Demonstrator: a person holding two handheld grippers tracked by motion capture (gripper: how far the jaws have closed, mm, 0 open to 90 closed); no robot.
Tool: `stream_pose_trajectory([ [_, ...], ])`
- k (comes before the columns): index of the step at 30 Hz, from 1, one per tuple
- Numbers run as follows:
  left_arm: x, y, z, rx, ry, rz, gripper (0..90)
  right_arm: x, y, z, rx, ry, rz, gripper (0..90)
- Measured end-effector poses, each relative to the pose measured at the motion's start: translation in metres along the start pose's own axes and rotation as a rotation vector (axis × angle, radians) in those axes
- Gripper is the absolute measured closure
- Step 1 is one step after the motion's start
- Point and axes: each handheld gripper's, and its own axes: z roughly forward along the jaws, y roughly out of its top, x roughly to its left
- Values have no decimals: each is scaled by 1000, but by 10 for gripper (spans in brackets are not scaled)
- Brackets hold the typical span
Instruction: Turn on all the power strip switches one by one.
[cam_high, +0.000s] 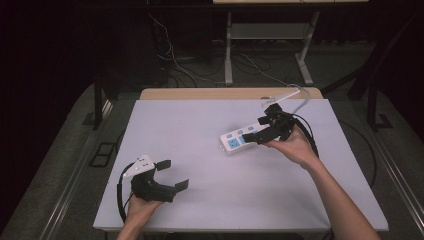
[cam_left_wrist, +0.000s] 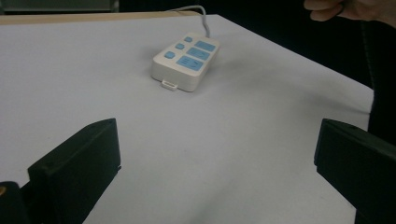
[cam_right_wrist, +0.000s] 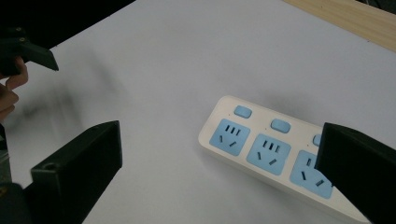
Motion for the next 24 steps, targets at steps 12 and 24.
stream_pose_trajectory([
  [12,1,-1,0,4,20,-1,0,-8,10,20,37,0,-1,5],
  [24,1,-1,0,-5,19,3,0,-16,14,42,56,-1,34,194],
])
